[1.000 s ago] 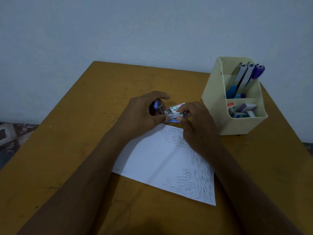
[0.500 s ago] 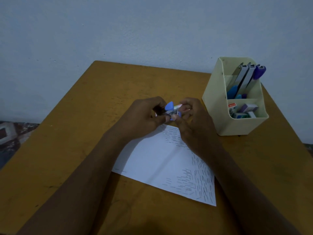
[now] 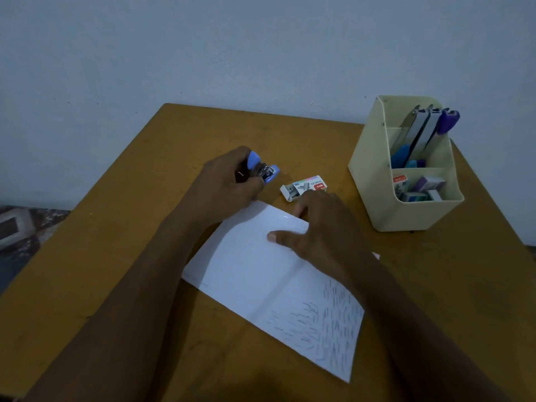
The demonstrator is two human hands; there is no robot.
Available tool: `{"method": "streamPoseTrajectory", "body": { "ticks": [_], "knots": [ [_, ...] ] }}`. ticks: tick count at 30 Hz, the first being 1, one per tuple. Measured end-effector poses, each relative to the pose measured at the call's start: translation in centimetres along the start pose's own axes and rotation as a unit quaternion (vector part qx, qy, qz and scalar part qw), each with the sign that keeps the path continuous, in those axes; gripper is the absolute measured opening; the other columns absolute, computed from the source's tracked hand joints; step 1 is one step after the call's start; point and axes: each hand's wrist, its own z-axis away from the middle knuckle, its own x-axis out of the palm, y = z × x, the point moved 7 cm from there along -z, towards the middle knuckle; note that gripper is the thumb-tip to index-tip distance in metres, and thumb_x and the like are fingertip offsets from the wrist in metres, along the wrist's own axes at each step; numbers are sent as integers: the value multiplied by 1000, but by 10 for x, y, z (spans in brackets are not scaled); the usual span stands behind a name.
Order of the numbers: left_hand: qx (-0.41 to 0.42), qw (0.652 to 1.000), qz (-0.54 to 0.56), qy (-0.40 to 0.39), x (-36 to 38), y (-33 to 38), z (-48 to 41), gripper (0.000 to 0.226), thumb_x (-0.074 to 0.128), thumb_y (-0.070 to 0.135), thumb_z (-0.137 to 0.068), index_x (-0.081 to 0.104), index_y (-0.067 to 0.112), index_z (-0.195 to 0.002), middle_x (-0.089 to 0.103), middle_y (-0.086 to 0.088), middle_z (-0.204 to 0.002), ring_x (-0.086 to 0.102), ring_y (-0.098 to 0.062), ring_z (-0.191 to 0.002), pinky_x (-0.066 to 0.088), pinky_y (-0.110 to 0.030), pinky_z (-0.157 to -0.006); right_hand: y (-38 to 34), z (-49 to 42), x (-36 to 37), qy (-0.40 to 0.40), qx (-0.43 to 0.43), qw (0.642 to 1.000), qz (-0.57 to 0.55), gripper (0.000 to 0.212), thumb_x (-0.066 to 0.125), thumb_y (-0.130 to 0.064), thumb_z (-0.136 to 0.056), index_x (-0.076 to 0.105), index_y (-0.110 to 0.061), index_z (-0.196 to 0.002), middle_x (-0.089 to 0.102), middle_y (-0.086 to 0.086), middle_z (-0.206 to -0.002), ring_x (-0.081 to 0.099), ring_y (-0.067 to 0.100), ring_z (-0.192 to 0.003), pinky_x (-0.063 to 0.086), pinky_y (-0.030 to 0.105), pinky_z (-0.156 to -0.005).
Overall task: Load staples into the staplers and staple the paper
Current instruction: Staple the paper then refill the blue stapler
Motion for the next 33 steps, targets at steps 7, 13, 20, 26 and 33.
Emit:
{"method": "streamPoseTrajectory", "body": {
  "ticks": [7,13,20,26,33],
  "knots": [
    [-21,999,23,10,-1,-2,1,15,62,21,-84,52,9,-83,59,-12,-70,50,-14,-57,40,-33,-56,13,-1,-2,-17,44,993,-105,27,68,-37,-83,53,-24,-102,64,-5,-103,58,7,-82,48,22,-70],
    [-8,999,52,13,-6,3,2,10,61,13,-83,52,7,-82,57,-15,-74,50,-18,-61,42,-37,-59,34,-5,-36,88,101,978,-158,26,50,-29,-95,58,-16,-115,63,2,-112,53,10,-88,36,19,-74],
    [-6,999,45,3,-15,1,3,14,61,23,-76,59,10,-83,58,2,-69,52,-12,-62,45,-30,-61,42,-1,-39,135,160,953,-221,30,42,-26,-99,48,-15,-126,54,0,-134,48,17,-123,34,24,-99],
    [-38,997,-17,-71,-19,-14,4,12,70,21,-84,62,13,-82,64,-5,-81,55,-10,-70,43,-22,-64,47,0,-37,157,171,944,-236,31,41,-29,-99,48,-15,-126,52,-1,-134,45,16,-125,29,21,-95],
    [-49,991,-31,-118,-17,-17,6,7,72,22,-82,65,20,-85,67,6,-84,59,0,-72,41,-13,-61,51,-1,-31,160,180,940,-240,33,43,-32,-98,49,-15,-126,53,0,-134,46,18,-125,35,35,-108]
  ]
}}
